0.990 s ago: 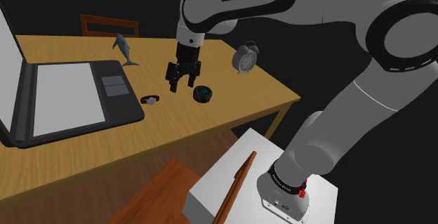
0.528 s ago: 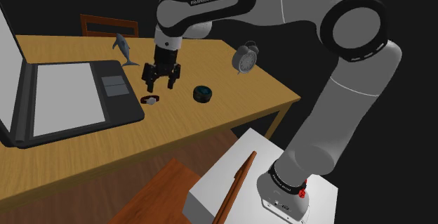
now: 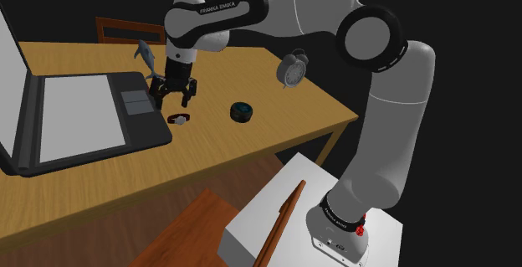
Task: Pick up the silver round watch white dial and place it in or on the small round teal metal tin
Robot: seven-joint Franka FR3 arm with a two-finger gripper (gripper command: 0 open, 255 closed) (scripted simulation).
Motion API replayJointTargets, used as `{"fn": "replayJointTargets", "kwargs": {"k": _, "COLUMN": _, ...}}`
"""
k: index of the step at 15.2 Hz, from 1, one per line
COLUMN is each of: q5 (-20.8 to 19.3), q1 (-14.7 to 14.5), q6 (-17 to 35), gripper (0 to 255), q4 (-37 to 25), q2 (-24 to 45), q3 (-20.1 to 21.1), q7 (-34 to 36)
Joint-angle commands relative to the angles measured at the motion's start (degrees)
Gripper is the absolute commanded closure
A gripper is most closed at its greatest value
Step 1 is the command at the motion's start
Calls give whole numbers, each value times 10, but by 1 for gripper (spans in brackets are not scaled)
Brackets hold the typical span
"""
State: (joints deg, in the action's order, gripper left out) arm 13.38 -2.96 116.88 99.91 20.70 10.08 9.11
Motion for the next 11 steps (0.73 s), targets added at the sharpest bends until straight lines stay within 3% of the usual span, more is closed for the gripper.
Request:
{"fn": "replayJointTargets", "kwargs": {"k": 1, "q5": 0, "q1": -3, "q6": 11, "gripper": 0, "q4": 2, "q2": 8, "q3": 1, "q7": 1}}
{"fn": "replayJointTargets", "kwargs": {"k": 5, "q5": 1, "q1": -8, "q6": 42, "gripper": 0, "q4": 19, "q2": 21, "q3": 3, "q7": 0}}
{"fn": "replayJointTargets", "kwargs": {"k": 11, "q5": 1, "q1": -8, "q6": 42, "gripper": 0, "q4": 19, "q2": 21, "q3": 3, "q7": 0}}
